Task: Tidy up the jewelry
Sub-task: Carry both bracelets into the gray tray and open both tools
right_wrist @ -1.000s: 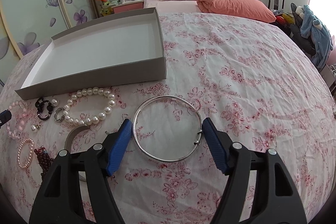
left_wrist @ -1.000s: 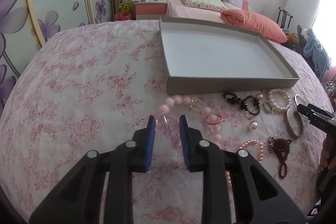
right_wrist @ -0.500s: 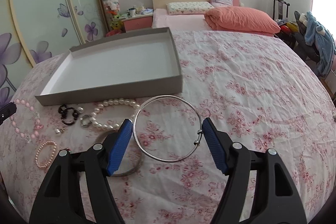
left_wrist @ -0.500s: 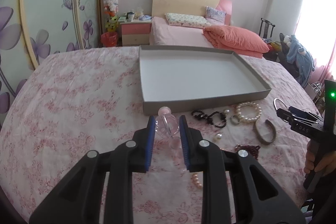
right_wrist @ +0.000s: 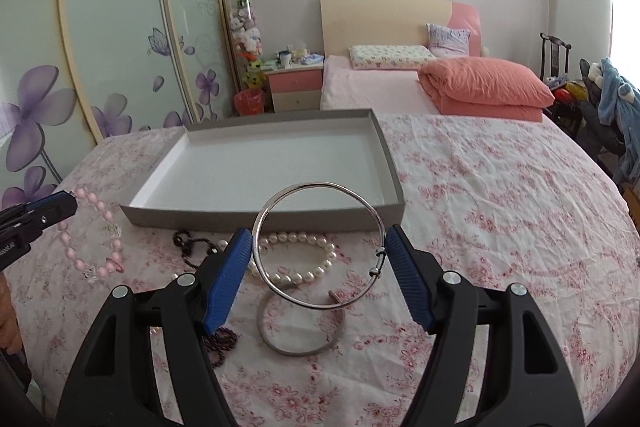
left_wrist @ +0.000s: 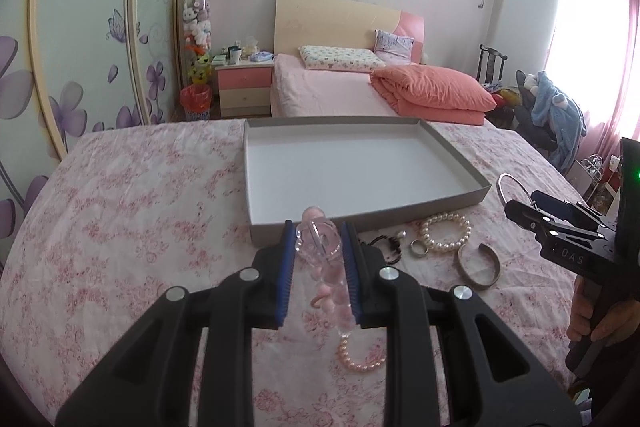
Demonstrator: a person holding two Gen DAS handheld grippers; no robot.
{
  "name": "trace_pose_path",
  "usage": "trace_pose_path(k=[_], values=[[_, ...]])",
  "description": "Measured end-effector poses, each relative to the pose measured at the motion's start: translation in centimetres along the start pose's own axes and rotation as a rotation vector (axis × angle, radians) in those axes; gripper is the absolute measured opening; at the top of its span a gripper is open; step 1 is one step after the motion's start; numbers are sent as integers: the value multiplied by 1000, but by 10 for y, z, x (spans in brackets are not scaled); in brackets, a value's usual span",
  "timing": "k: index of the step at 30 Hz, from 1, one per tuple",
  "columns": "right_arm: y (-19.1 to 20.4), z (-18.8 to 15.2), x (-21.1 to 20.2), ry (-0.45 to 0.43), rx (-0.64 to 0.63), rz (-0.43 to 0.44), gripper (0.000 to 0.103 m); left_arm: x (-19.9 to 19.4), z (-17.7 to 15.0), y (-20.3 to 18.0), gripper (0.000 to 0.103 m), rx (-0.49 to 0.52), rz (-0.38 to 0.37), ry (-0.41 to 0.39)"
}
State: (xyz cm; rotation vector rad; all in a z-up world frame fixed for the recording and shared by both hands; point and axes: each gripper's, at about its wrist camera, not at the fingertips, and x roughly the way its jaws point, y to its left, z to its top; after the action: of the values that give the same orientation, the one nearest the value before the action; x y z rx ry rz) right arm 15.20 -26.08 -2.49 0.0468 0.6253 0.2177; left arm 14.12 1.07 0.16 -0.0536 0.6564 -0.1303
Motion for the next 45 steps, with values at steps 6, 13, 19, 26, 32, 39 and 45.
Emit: trace_pose_path(k=[6,13,19,26,32,39,45], values=[[9,17,-6,-74,-15,4,69,1,18,-10,24,18,-3,-38],[17,41,-7,-191,-34,-9,70,11,52,-17,24,14,6,-98],[19,57,5,-243,-37,-15,70,30,76,-16,24,1,26,-128],[3,74,49,-206,1,-3,70,69,92,-11,24,-10,41,-104],[-4,79,95,-97,2,-16,70,107,97,-4,24,-23,53,-58],[1,74,134,47,-22,-27,70,137,95,3,24,-40,72,-12],[-1,72,134,54,-18,-26,81,146,96,3,25,-35,74,-10]])
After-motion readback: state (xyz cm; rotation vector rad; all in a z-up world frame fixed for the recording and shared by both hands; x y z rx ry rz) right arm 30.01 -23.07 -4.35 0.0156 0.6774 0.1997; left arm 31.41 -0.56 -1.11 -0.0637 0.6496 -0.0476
